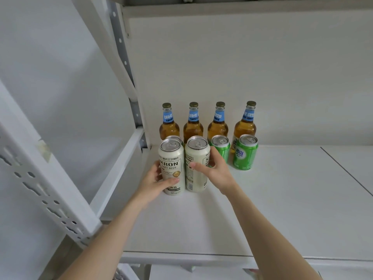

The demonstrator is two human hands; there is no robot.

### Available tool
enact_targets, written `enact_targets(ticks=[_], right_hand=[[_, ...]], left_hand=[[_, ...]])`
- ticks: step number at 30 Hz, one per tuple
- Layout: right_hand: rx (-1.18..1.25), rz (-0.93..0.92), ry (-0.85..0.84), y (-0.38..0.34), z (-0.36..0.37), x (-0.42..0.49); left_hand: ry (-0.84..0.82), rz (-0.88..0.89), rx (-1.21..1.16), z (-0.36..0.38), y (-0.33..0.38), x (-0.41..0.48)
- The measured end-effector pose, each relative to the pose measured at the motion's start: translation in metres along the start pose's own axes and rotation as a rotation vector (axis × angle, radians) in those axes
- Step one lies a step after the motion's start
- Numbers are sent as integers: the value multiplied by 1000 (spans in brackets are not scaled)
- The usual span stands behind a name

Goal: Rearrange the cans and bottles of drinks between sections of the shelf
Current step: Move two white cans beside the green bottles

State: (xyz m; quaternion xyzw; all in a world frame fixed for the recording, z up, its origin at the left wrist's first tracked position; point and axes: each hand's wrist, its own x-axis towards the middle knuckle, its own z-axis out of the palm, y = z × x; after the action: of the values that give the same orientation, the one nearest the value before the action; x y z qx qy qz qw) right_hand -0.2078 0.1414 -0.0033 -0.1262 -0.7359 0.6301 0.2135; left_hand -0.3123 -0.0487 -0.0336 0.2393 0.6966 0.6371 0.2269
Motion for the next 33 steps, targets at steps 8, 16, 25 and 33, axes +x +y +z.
enact_targets(ticks=[8,16,25,33], right_hand=[[227,192,-27,-16,-13,-18],[244,284,24,-35,-34,-53],[240,254,66,-65,-63,-109],[183,221,113,-88,-103,-183]], left_hand=[[6,-99,-82,14,14,-31],[14,-158,-125,33,35,-72],[-4,-142,-140,61,76,-122],[4,-112,-126,101,86,-184]])
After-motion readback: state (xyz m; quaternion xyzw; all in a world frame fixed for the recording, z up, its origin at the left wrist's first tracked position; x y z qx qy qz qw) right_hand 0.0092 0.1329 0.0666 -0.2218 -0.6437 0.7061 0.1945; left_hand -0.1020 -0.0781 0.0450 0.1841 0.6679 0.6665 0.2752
